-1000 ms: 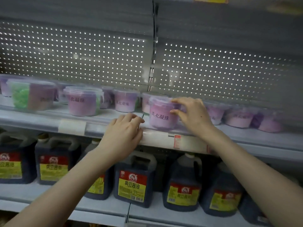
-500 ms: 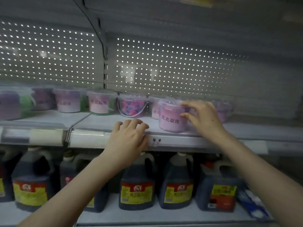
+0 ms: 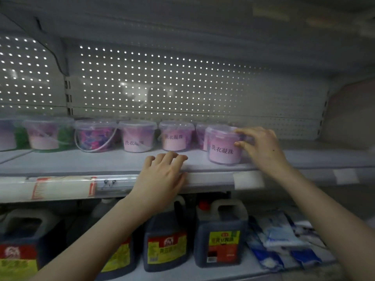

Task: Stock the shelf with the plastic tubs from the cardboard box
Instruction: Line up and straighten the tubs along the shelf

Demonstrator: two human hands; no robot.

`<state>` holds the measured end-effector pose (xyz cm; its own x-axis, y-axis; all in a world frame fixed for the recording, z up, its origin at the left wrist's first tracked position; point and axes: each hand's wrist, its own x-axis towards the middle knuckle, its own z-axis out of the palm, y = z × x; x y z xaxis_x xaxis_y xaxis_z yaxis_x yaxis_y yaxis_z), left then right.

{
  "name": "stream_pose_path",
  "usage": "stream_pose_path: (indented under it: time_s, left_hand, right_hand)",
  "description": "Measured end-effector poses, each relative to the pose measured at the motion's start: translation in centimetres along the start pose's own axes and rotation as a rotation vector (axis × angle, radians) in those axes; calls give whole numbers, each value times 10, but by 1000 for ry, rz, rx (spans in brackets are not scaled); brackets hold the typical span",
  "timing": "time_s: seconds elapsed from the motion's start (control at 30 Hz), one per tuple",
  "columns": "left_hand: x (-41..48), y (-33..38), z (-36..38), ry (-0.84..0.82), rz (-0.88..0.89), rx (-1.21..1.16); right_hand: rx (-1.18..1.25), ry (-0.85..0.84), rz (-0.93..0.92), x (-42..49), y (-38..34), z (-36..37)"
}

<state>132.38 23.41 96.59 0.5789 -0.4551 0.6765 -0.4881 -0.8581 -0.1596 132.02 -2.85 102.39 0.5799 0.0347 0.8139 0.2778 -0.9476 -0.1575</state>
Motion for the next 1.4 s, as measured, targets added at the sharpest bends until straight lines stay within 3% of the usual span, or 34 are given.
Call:
stream_pose_path:
  time_s: [0.57, 0.77, 1.1, 1.4]
  left_hand:
    - [76, 102, 31, -9, 34, -48]
    - [86, 104, 34, -43, -2, -93]
    - [86, 71, 24, -68, -94, -124]
    - [76, 60, 11, -66, -117, -121]
  right_hand:
    - [-33, -55, 155, 8, 139, -30]
    - [67, -124, 174, 30, 136, -12]
    - [33, -218, 214, 72, 132, 35]
    - [87, -285, 234, 69, 126, 28]
